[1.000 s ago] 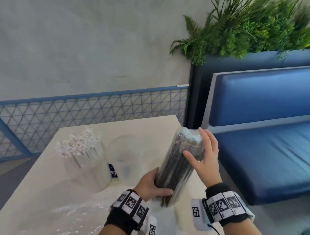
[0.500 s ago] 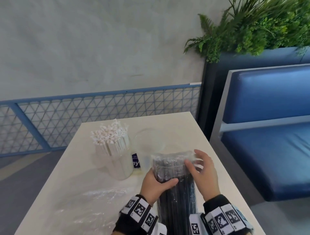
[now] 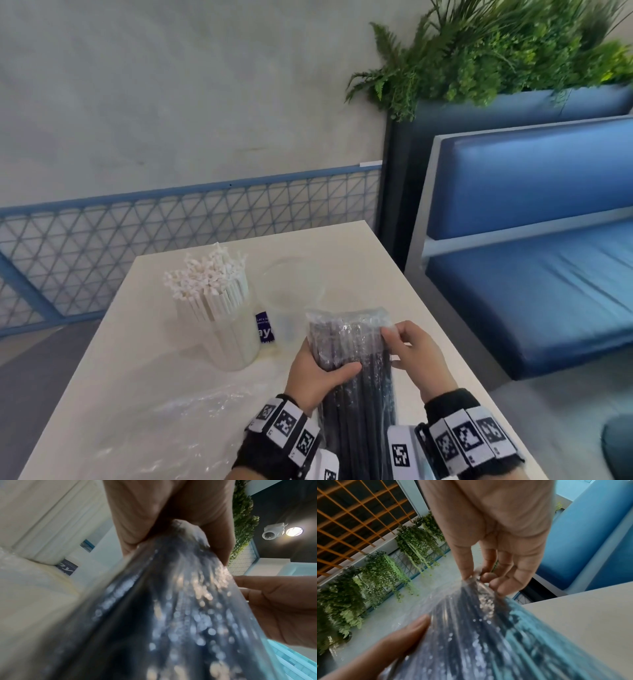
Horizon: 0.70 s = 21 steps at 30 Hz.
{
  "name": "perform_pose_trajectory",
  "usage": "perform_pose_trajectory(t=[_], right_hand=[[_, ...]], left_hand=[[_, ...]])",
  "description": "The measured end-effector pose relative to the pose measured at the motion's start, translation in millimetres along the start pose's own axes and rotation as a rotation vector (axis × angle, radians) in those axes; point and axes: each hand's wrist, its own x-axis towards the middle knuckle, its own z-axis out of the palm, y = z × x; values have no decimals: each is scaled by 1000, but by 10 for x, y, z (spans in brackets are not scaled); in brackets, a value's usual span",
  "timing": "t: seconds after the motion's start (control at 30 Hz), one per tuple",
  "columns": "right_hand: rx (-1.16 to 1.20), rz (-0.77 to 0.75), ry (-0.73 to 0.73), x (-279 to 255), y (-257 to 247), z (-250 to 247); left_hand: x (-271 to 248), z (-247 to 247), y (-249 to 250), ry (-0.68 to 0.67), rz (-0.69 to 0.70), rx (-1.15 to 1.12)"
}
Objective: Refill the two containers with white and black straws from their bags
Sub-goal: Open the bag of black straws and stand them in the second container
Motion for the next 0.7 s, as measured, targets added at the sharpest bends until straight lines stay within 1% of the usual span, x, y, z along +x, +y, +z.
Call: perform_pose_trajectory(t=[0.1, 0.23, 0.4, 0.47, 0.5, 0.57, 0.63, 0.7], right_hand=[[-20, 8, 5, -11, -8, -49], [-3, 19, -7, -26, -60, -59], [224, 106, -36, -64, -114, -52], [254, 87, -25, -76, -140, -60], [214, 46, -8, -74, -137, -66], [-8, -86, 5, -83, -118, -85], [-322, -287, 1, -103, -64, -96], [-586, -528, 24, -98, -19, -84]], left_hand=[[15, -7, -16, -50, -11, 34], [65, 23, -67, -10, -15, 73], [130, 51, -86, -23, -16, 88], [147, 44, -95, -24, -18, 88], [153, 38, -98, -22, -22, 86], [165, 19, -97, -20, -29, 70], [162, 5, -92, -37, -26, 50], [155, -1, -91, -60, -31, 36]])
